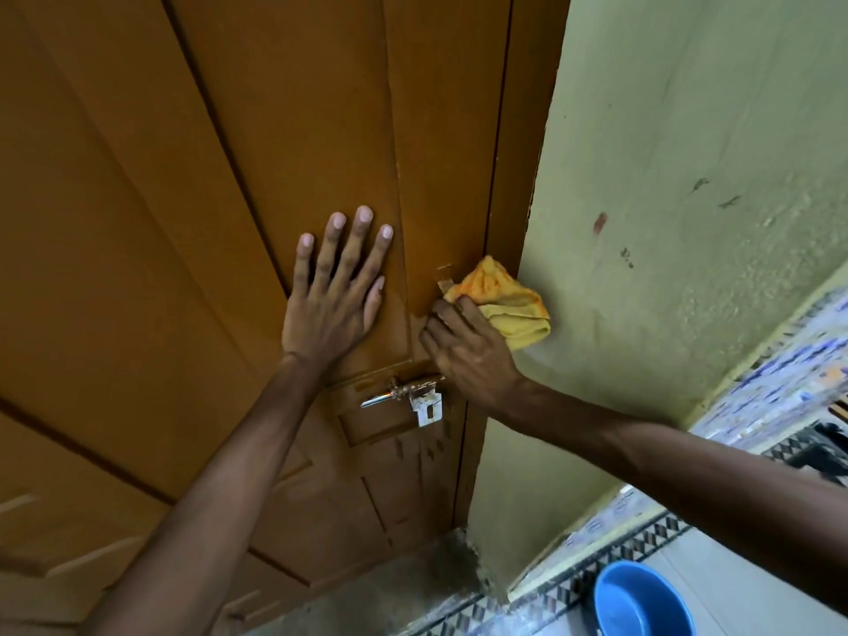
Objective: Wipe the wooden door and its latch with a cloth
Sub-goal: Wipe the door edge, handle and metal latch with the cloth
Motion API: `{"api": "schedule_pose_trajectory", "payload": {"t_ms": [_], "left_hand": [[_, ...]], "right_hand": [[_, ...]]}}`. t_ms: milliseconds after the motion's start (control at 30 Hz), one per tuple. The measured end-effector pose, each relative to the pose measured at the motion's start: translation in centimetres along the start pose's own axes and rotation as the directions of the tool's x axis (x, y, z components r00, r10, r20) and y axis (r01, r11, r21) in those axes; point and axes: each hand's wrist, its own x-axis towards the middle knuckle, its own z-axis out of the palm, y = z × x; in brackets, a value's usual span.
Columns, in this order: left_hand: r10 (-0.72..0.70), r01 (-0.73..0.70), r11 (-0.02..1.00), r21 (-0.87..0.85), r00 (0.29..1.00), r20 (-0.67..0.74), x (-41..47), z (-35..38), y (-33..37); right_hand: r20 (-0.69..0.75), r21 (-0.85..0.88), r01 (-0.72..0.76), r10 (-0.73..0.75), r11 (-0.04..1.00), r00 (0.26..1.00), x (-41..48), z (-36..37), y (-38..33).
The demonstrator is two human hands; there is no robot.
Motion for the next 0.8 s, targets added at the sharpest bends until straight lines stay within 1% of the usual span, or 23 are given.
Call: {"api": "schedule_pose_trajectory", "payload": {"t_ms": [100, 133, 167, 200, 233, 267, 300, 333, 400, 467, 533, 567, 600, 633, 667, 700, 733, 800], "left_hand": [[-0.006, 0.006, 1.0, -0.011, 1.0, 0.005, 0.0, -0.1, 0.0], [-0.006, 0.006, 1.0, -0.013, 1.0, 0.008, 0.0, -0.1, 0.1], [-0.004, 0.004, 1.0, -0.014, 1.0, 0.01, 0.0, -0.1, 0.1], [-0.003, 0.003, 1.0, -0.015, 1.0, 0.009, 0.0, -0.1, 0.1], [-0.005, 0.005, 1.0, -0.017, 1.0, 0.008, 0.1, -0.1, 0.1], [-0.005, 0.005, 1.0, -0.018, 1.0, 0.007, 0.1, -0.1, 0.1], [-0.006, 0.006, 1.0, -0.022, 1.0, 0.005, 0.0, -0.1, 0.1], [-0.006, 0.006, 1.0, -0.026, 1.0, 0.004, 0.0, -0.1, 0.1], [-0.006, 0.006, 1.0, -0.028, 1.0, 0.003, 0.0, -0.1, 0.1], [-0.004, 0.004, 1.0, -0.028, 1.0, 0.004, 0.0, 0.0, 0.1], [-0.003, 0.003, 0.999, -0.033, 1.0, 0.008, 0.0, 0.0, 0.1], [-0.003, 0.003, 0.999, -0.036, 1.0, 0.008, 0.1, -0.1, 0.0], [-0.002, 0.003, 0.999, -0.035, 1.0, 0.009, 0.0, 0.0, 0.0], [-0.003, 0.003, 1.0, -0.031, 1.0, 0.009, 0.0, -0.1, 0.0], [-0.002, 0.003, 1.0, -0.028, 1.0, 0.009, 0.0, -0.1, 0.0], [-0.001, 0.002, 1.0, -0.026, 1.0, 0.011, -0.1, 0.0, 0.0], [0.0, 0.0, 1.0, -0.026, 1.0, 0.013, -0.1, 0.0, 0.0], [0.004, -0.003, 1.0, -0.029, 1.0, 0.015, 0.0, -0.1, 0.0]], "right_hand": [[0.002, 0.007, -0.006, 0.006, 1.0, 1.0, -2.6, 1.9, -1.8], [0.026, 0.048, -0.014, 0.013, 0.999, 1.0, -3.6, 2.6, -2.7], [0.079, 0.115, -0.046, 0.037, 0.992, 0.996, -4.3, 2.9, -3.6], [0.142, 0.2, -0.107, 0.079, 0.974, 0.987, -4.7, 2.8, -4.3], [0.207, 0.293, -0.201, 0.143, 0.935, 0.968, -5.2, 2.5, -4.9], [0.263, 0.381, -0.319, 0.229, 0.868, 0.937, -5.6, 1.8, -5.4], [0.317, 0.455, -0.45, 0.332, 0.769, 0.888, -6.2, 1.0, -5.7], [0.363, 0.51, -0.568, 0.438, 0.646, 0.823, -6.9, 0.1, -6.0], [0.46, 0.533, -0.742, 0.597, 0.407, 0.657, -8.3, -0.8, -6.3], [0.509, 0.483, -0.831, 0.684, 0.275, 0.522, -9.5, -0.9, -6.3], [0.508, 0.47, -0.864, 0.746, 0.178, 0.43, -10.0, -0.8, -6.0], [0.481, 0.473, -0.867, 0.779, 0.155, 0.402, -10.0, -0.9, -5.7], [0.428, 0.482, -0.86, 0.813, 0.165, 0.396, -9.8, -1.1, -5.4], [0.364, 0.496, -0.845, 0.836, 0.199, 0.411, -9.6, -1.4, -5.0], [0.302, 0.509, -0.824, 0.844, 0.25, 0.443, -9.2, -1.4, -5.0], [0.252, 0.525, -0.794, 0.836, 0.305, 0.488, -8.6, -1.3, -5.0], [0.222, 0.54, -0.756, 0.804, 0.37, 0.551, -7.9, -0.7, -5.3], [0.253, 0.556, -0.674, 0.673, 0.486, 0.695, -6.5, 1.3, -6.9]]}}
